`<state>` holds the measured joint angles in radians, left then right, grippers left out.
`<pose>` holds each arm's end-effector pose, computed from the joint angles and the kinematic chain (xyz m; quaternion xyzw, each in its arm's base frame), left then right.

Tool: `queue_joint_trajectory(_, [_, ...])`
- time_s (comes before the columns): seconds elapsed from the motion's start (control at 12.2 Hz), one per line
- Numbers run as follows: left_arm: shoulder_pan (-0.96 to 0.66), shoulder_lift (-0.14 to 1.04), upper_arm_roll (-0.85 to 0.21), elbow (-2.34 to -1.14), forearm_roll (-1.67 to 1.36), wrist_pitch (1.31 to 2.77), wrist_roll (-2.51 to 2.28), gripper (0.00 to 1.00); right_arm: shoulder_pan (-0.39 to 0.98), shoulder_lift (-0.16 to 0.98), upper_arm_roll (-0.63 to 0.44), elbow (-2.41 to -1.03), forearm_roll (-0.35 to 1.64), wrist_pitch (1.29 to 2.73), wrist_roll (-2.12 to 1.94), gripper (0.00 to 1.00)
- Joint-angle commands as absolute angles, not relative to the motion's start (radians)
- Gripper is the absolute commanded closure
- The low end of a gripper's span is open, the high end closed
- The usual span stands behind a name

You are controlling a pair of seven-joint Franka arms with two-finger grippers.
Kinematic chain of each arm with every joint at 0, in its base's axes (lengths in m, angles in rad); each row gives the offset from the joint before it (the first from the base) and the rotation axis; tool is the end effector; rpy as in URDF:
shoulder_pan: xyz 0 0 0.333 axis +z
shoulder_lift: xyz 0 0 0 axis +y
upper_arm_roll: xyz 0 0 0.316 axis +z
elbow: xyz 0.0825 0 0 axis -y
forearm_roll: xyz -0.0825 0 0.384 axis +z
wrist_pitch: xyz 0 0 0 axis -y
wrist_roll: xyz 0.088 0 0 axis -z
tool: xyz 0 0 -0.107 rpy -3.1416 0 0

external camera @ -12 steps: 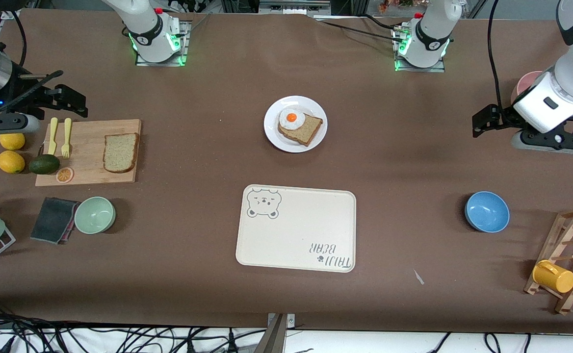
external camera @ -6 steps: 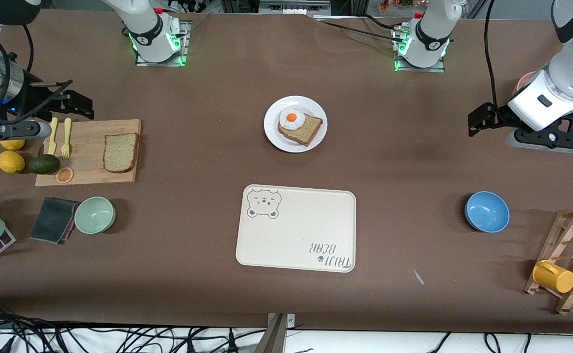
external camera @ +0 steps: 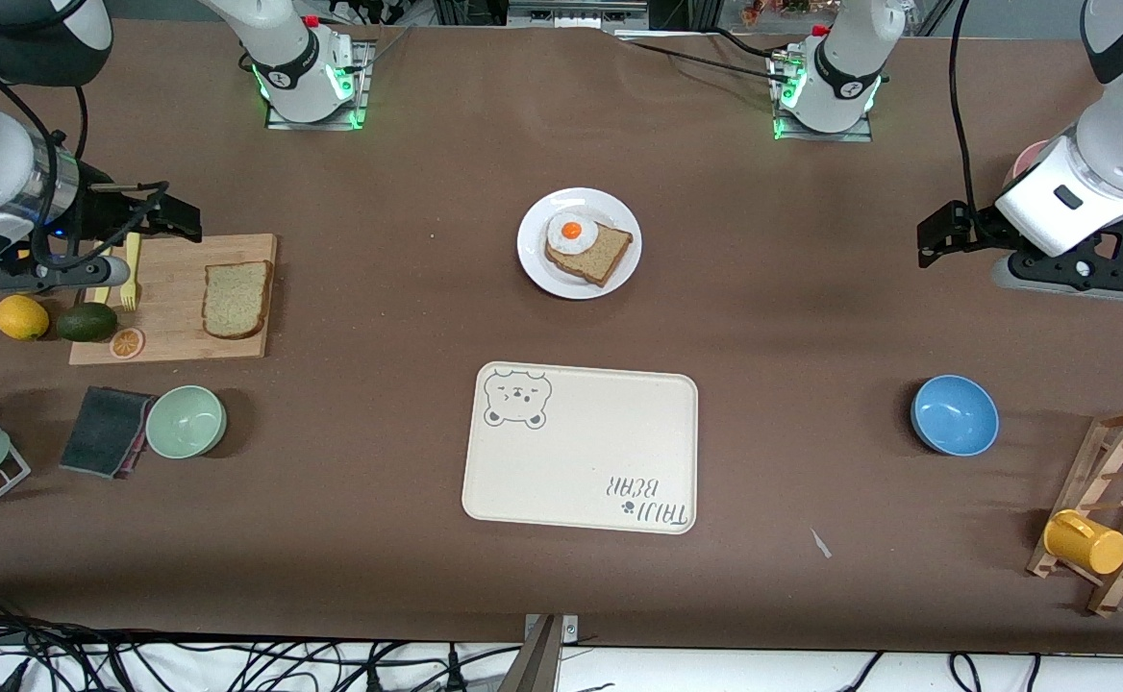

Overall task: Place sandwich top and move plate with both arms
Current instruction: 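Move the right gripper over the bread slice on the cutting board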

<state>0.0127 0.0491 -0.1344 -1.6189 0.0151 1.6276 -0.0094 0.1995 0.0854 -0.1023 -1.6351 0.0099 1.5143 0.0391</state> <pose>0.5678 -0.0662 0.5792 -0.9982 0.0567 0.0197 0.0055 0.5623 0.0580 0.5426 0.9943 0.0284 -0.1025 0.0064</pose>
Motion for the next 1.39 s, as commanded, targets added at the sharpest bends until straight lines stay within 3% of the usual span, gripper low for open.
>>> queue_joint_trajectory(0.0, [0.012, 0.052, -0.137, -1.597, 0.038, 1.606, 0.006, 0.00, 0.201, 0.067, -0.098, -1.699, -0.005, 1.563, 0.061, 0.00])
queue_joint_trajectory(1.31, [0.023, 0.049, -0.161, -1.585, 0.040, 1.563, -0.005, 0.00, 0.265, 0.114, -0.091, -2.048, -0.132, 1.937, 0.190, 0.00])
